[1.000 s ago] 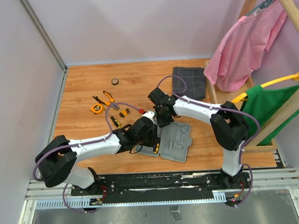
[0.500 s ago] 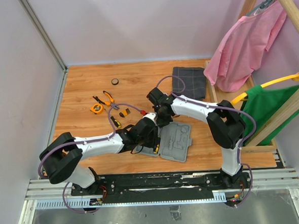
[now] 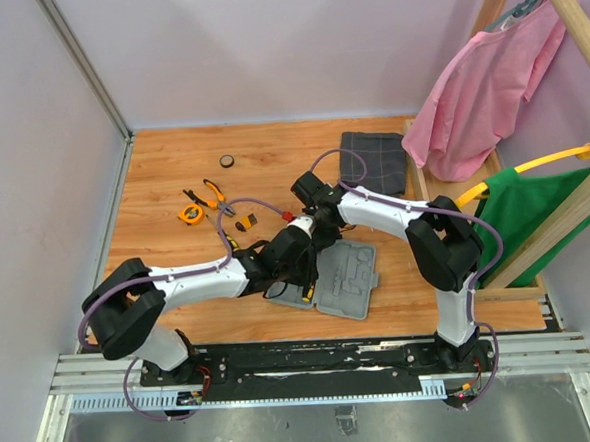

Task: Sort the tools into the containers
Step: Adjust the screwdriver in the storage box.

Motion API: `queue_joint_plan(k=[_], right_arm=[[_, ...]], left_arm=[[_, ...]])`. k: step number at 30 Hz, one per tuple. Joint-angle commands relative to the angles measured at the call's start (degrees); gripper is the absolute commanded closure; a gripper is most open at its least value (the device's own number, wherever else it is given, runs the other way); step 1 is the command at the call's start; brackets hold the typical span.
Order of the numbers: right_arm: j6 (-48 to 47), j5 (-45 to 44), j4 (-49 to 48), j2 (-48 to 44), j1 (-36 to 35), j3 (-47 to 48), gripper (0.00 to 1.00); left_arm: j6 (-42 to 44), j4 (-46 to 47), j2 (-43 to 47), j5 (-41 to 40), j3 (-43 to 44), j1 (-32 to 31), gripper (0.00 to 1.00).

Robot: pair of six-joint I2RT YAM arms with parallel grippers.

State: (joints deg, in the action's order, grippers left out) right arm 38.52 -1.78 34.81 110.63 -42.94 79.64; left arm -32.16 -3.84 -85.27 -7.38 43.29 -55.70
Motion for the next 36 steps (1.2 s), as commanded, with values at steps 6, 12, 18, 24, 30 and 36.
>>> queue_joint_plan(k=[6,12,18,24,30,36], right_arm=[[-0.9,0.4,1.7,1.7,0.7,-0.3,0.96],[-1.3,1.3,0.0,-0.6,0.8,-1.2,0.91],[-2.0,4.1,-4.7,-6.1,1.0,-3.5,0.83],[-1.2,5.0,-5.2,-7.0,1.1,-4.5,0.81],[-0.3,3.6,-2.7,-5.9,1.1,-3.7,0.84],[-0.3,3.6,-0.8,-4.6,1.2,-2.9,0.85]], left_arm=[[0.9,-3.8,-4.3,-1.2,4.2,-0.7,0.65],[0.6,-6.7,-5.6,-3.2,4.4,-2.2,0.67],[-0.7,-7.5,-4.9,-3.4,1.9,-2.8,0.72],[-1.7,-7.0,-2.4,-3.1,0.3,-2.9,0.73],[-2.3,-6.4,-2.2,-2.4,-0.3,-2.9,0.75],[-2.7,-5.8,-3.3,-2.7,-0.7,-3.1,0.75]])
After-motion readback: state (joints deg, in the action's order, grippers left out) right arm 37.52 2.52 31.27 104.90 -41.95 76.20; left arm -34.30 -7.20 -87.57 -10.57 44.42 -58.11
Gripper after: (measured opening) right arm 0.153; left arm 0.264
